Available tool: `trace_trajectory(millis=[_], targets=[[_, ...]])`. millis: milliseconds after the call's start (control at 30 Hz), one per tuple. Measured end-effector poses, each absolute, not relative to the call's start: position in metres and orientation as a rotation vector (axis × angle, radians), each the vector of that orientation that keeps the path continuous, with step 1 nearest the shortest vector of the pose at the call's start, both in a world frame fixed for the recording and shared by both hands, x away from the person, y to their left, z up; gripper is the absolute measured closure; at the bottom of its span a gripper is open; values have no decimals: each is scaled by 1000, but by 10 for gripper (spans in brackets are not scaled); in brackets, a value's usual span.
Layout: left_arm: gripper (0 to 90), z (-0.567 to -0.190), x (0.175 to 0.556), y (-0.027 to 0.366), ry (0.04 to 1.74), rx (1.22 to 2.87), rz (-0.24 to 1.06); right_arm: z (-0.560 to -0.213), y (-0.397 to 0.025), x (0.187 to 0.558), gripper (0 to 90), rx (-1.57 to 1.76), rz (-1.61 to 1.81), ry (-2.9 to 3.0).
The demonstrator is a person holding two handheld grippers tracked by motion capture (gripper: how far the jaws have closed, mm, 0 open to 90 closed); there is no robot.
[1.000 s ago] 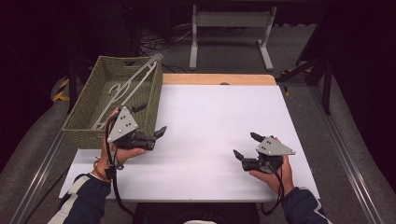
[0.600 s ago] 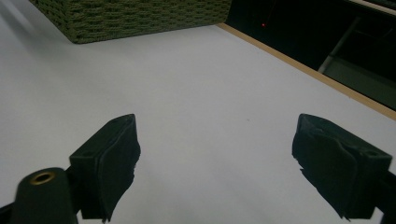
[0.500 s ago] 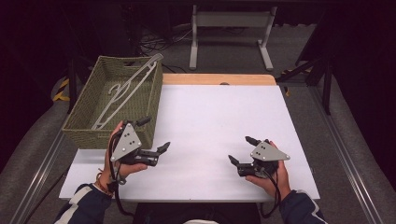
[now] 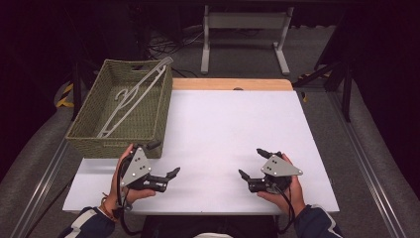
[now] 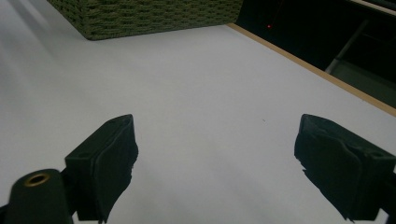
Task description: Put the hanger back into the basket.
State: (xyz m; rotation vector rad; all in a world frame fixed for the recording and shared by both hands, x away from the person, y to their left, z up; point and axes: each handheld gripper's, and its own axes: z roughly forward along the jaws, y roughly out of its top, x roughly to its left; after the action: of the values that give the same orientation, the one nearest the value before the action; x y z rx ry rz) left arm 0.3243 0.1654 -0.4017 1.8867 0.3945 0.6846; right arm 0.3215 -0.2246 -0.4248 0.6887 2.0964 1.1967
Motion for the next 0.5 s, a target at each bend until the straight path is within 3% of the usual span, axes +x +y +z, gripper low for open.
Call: trace_trajectory(millis=[500], targets=[[61, -439, 326, 182, 513, 1935, 657, -435, -217, 317, 133, 669, 1164, 2119]])
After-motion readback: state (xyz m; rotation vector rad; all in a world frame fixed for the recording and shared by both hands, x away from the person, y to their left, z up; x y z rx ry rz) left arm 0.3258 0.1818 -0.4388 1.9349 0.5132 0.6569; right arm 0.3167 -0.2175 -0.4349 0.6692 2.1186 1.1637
